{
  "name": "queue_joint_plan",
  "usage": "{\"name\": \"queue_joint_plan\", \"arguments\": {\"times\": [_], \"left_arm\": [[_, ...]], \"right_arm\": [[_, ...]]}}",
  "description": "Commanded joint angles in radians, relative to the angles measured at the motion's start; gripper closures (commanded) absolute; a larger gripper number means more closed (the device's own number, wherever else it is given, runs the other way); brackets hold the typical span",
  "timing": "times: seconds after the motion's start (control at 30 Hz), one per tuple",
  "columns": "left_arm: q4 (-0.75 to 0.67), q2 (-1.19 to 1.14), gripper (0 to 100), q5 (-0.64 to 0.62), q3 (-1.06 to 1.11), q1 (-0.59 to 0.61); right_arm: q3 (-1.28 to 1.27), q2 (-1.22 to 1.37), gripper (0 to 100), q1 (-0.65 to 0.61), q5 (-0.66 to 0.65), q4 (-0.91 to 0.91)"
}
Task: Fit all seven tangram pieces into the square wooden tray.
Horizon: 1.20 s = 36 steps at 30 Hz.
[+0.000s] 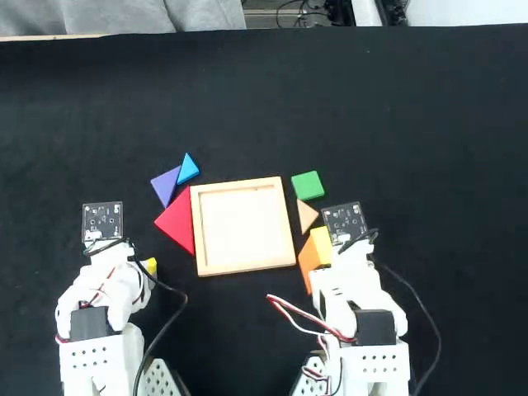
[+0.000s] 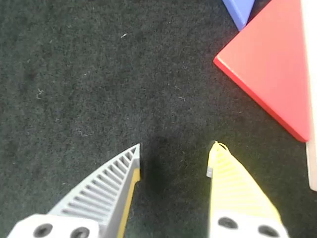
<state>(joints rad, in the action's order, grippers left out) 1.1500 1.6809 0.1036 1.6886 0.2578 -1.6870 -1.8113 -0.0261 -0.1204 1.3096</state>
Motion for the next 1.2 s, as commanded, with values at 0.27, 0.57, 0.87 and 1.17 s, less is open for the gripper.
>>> {"name": "queue_joint_plan", "arguments": {"times": [0.27,0.57,0.87,1.17], "left_arm": [[-0.003,0.003,77,-0.003,0.008,0.008],[-0.003,0.003,77,0.002,0.010,0.010],[0.000,0.003,77,0.003,0.010,0.010],[0.000,0.003,77,0.003,0.010,0.010]], "right_arm": [[0.002,-0.084,98.6,-0.034,0.003,-0.063],[0.038,-0.081,76.3,0.028,-0.166,-0.713],[0.150,-0.076,90.3,0.051,-0.172,-0.436],[0.398,0.237,79.8,0.072,-0.173,-0.288]]}}
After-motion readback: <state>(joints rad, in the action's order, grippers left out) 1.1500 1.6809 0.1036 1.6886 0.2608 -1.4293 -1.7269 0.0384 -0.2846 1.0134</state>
